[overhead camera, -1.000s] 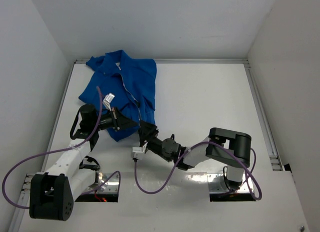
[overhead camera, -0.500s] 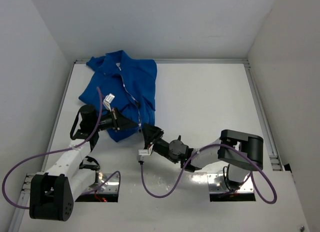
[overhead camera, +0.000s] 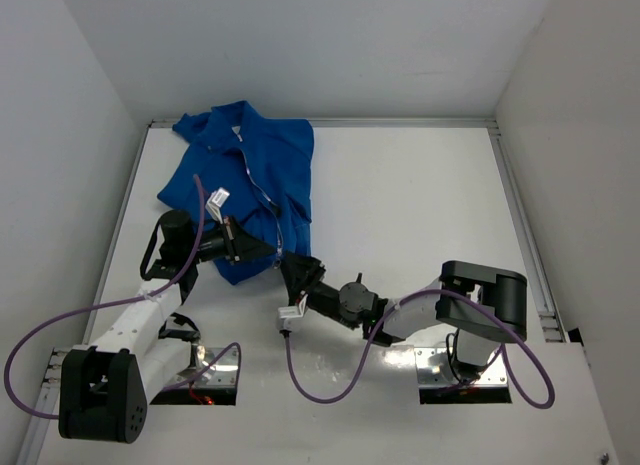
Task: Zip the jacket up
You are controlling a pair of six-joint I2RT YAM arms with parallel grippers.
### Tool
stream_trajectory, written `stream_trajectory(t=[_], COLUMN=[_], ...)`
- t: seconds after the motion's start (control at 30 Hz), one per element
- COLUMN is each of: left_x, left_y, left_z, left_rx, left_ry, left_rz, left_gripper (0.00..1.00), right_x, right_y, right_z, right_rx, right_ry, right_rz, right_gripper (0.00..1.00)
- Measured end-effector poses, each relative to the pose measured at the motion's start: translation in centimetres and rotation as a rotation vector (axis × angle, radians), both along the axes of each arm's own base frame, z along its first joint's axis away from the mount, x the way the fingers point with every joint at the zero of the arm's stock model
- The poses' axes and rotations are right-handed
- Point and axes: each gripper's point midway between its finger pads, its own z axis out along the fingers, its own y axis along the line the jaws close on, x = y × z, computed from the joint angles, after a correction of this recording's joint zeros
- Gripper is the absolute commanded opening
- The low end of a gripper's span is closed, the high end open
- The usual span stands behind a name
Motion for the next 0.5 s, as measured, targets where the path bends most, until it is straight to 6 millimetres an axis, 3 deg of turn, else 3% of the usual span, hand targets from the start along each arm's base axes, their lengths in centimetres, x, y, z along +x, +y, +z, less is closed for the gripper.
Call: stream_trajectory(t=[0.3, 0.5], left_x=[0.0, 0.0], left_y=[0.0, 0.0], left_z=[0.0, -0.1], left_rx=[0.000, 0.000], left_ry=[0.000, 0.003], left_rz=[0.000, 0.000], left_gripper=[0.00, 0.00], right_x=[-0.9, -1.2], right_y=[0.5, 0.8], right_z=[-0.2, -0.1], right_rx=[-0.005, -0.003], right_ry=[0.000, -0.001], right_rz=[0.051, 0.066], right_gripper=[0.47, 0.41])
